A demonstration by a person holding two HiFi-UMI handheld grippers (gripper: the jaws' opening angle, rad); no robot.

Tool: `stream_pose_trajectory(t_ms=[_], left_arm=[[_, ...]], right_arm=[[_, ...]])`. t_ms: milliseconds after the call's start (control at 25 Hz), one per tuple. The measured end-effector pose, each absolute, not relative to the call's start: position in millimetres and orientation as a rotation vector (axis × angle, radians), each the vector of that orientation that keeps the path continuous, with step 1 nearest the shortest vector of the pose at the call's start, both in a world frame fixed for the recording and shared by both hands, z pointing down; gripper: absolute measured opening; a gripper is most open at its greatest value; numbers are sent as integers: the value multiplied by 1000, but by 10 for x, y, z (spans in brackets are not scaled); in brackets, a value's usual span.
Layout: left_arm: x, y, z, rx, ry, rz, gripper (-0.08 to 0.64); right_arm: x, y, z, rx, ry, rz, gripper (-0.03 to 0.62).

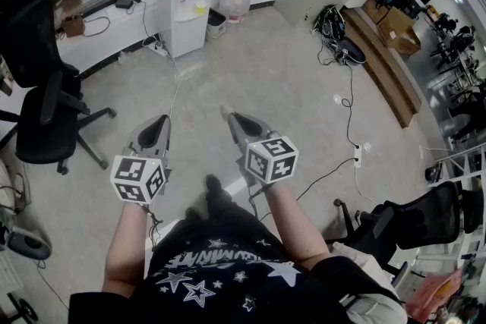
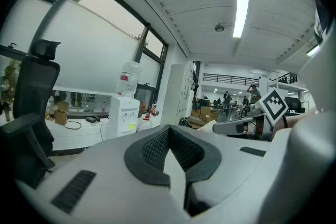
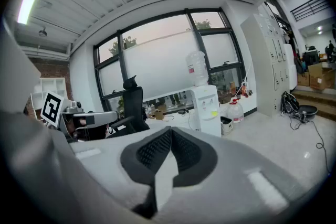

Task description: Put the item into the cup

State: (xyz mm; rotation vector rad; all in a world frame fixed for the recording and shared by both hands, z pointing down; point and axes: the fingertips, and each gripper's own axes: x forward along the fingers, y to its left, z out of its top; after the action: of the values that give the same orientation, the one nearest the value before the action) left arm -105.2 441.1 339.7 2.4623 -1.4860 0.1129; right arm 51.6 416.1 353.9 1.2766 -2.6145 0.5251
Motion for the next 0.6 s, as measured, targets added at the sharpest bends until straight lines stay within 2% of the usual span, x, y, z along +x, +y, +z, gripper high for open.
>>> stream_pose_trajectory(t_ms=[600], left_arm=[[-961, 4607, 3438, 2463, -1448, 124, 5]], right_arm=[[579, 4377, 3624, 1286, -2594, 545, 0]])
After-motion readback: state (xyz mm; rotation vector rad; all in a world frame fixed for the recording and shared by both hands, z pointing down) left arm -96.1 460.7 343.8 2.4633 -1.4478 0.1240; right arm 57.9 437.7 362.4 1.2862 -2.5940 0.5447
